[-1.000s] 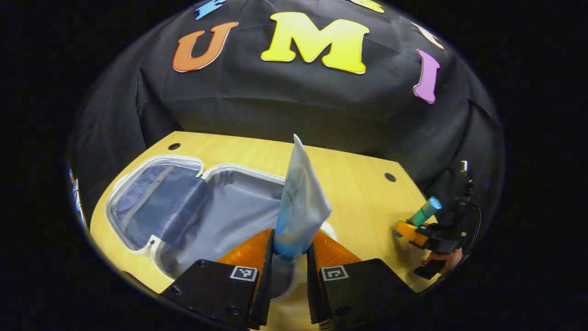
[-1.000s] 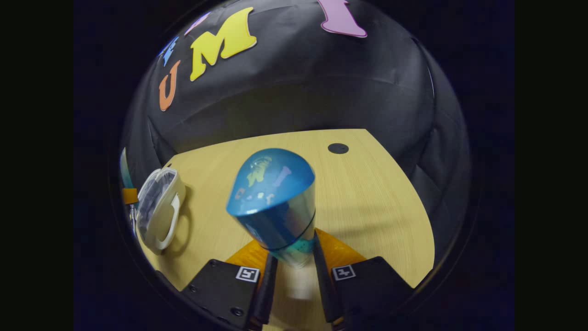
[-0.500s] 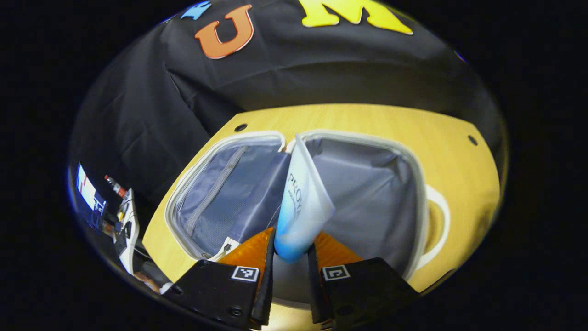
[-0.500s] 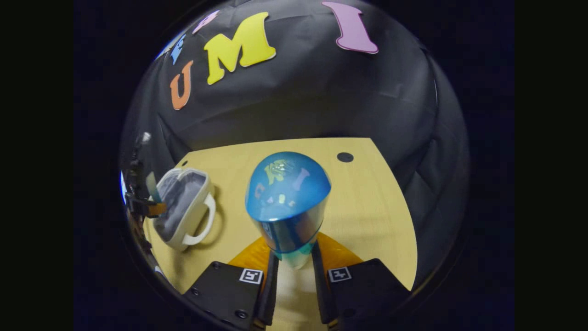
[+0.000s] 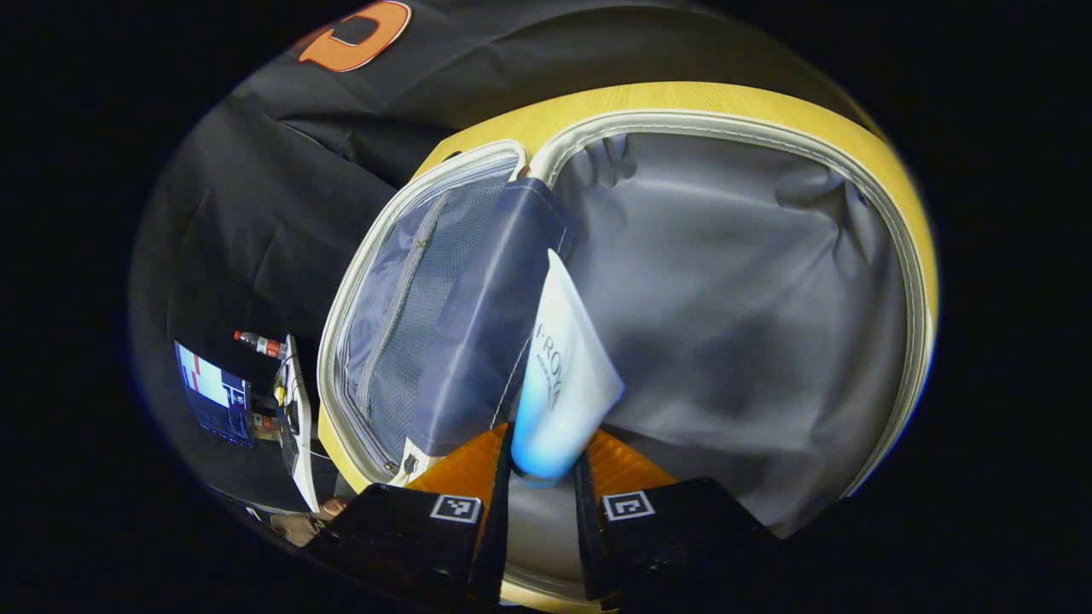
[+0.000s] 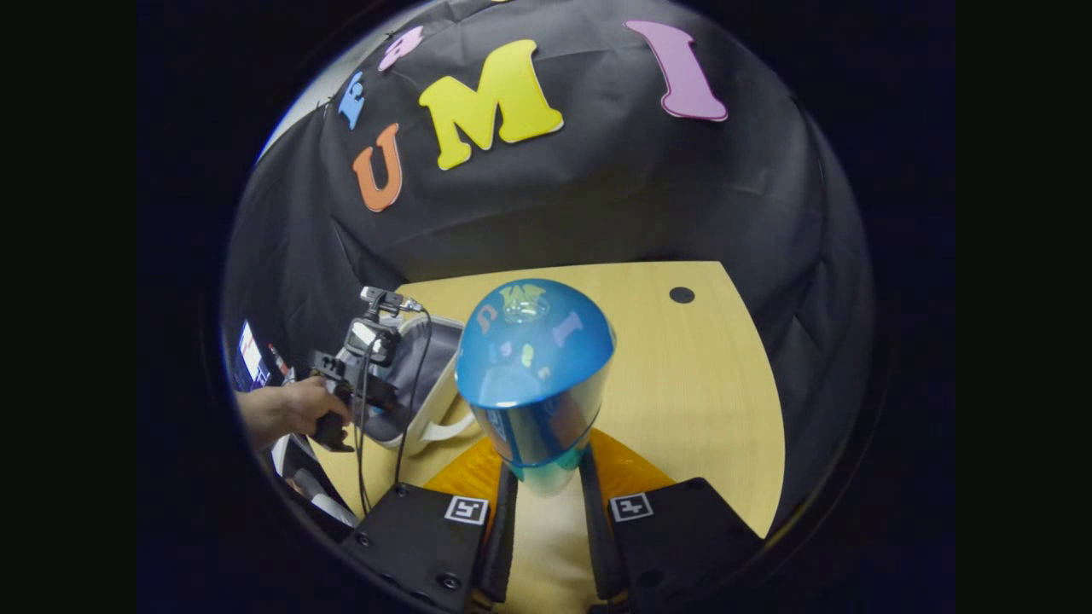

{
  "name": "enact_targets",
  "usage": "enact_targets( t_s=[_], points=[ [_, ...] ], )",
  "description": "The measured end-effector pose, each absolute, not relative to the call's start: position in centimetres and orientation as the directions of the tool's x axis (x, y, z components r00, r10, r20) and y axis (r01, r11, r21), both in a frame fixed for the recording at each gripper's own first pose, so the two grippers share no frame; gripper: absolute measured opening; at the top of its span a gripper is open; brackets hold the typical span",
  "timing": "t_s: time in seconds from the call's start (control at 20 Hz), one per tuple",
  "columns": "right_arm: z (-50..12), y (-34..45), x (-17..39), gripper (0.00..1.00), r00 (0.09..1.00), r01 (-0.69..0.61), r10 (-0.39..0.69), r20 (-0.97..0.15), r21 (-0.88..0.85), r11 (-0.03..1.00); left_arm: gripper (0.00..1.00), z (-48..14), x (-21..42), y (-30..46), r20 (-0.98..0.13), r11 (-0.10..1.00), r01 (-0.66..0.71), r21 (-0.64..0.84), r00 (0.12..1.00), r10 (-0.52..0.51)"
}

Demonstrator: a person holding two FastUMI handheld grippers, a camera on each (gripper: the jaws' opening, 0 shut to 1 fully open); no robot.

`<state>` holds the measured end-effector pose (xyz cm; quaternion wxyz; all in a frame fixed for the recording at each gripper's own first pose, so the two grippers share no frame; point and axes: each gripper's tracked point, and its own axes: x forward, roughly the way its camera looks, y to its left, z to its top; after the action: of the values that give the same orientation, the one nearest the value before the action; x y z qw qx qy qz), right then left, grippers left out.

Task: First open the suitcase, pack the skin care products into it, and then close the suitcase.

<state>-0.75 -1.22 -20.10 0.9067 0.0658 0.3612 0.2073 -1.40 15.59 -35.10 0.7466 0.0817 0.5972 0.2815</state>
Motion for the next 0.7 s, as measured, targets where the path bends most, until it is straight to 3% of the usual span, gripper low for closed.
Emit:
enact_targets(
  t_s=[0.2,0.3,0.35,0.45,0.5,0.65,0.7],
  points=[
    [-18.6,-1.3,-1.6,0.35,0.674,-0.34,0.431,-0.6,0.266,0.902,0.42,-35.3,-1.5,15.6,-0.895,0.839,-0.377,0.393,0.053,0.443],
    [-18.5,-1.5,-1.9,0.35,0.679,-0.347,0.428,-0.596,0.253,0.903,0.49,-35.2,-1.4,15.3,-0.909,0.852,-0.372,0.369,0.047,0.414],
    [-18.6,-1.6,-2.0,0.35,0.681,-0.35,0.426,-0.596,0.245,0.904,0.45,-35.4,-1.3,15.1,-0.914,0.858,-0.37,0.356,0.054,0.403],
    [-18.9,-1.4,-2.2,0.35,0.679,-0.363,0.421,-0.602,0.223,0.905,0.46,-35.2,-1.1,14.7,-0.927,0.877,-0.362,0.318,0.077,0.368],
    [-19.0,-0.9,-2.2,0.35,0.676,-0.372,0.427,-0.601,0.222,0.901,0.5,-35.2,-0.9,14.2,-0.937,0.889,-0.367,0.274,0.107,0.333],
    [-18.9,1.4,-2.1,0.35,0.661,-0.4,0.447,-0.603,0.221,0.89,0.91,-34.4,-0.5,12.7,-0.947,0.911,-0.37,0.182,0.185,0.264],
    [-18.6,2.7,-1.9,0.35,0.653,-0.415,0.46,-0.601,0.224,0.882,0.95,-33.6,-0.6,12.6,-0.945,0.915,-0.37,0.161,0.21,0.251]
  ],
)
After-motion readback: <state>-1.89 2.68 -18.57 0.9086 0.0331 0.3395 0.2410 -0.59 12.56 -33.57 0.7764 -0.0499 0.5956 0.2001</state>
